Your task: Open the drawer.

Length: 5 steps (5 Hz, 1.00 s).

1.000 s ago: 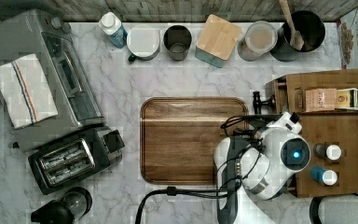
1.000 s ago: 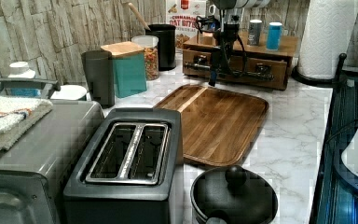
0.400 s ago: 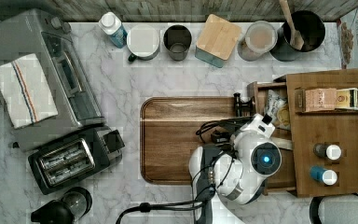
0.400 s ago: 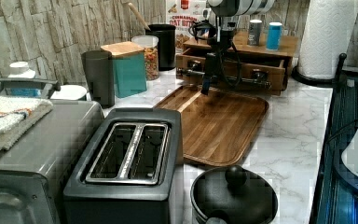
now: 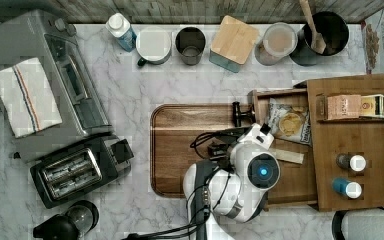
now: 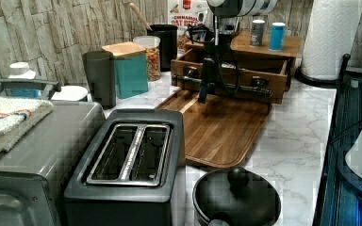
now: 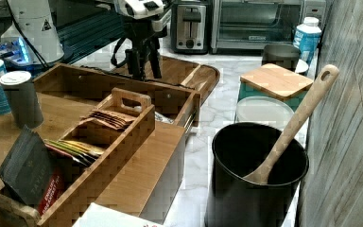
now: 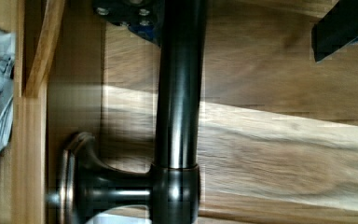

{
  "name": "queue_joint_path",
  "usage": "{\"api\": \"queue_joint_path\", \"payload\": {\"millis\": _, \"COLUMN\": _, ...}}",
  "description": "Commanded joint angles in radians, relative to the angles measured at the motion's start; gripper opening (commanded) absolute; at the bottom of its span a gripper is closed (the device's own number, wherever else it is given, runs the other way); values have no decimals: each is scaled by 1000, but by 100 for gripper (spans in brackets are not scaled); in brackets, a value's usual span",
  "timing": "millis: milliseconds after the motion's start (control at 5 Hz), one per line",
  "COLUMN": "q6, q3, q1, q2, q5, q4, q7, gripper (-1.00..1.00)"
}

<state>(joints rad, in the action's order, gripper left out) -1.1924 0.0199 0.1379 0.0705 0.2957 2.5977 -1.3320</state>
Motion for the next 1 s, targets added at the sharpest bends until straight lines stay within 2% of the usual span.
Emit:
{"api": "queue_joint_path", "payload": {"millis": 200, "q6": 13, "q3": -157, "q1": -173, "q2": -73, "q5": 20, "q4": 93, "q7": 239, "gripper": 100}}
{"api": "queue_joint_path", "payload": {"millis": 400, "q6": -15, "q3": -157, "q1": -183, "q2": -105, "q5": 54, "q4": 116, "q7": 196, "gripper": 100}}
{"api": "queue_joint_path", "payload": {"millis": 1000, "q6": -14, "q3": -162, "q1": -178, "q2": -105, "q5": 55, "q4": 116, "q7": 196, "gripper": 100}}
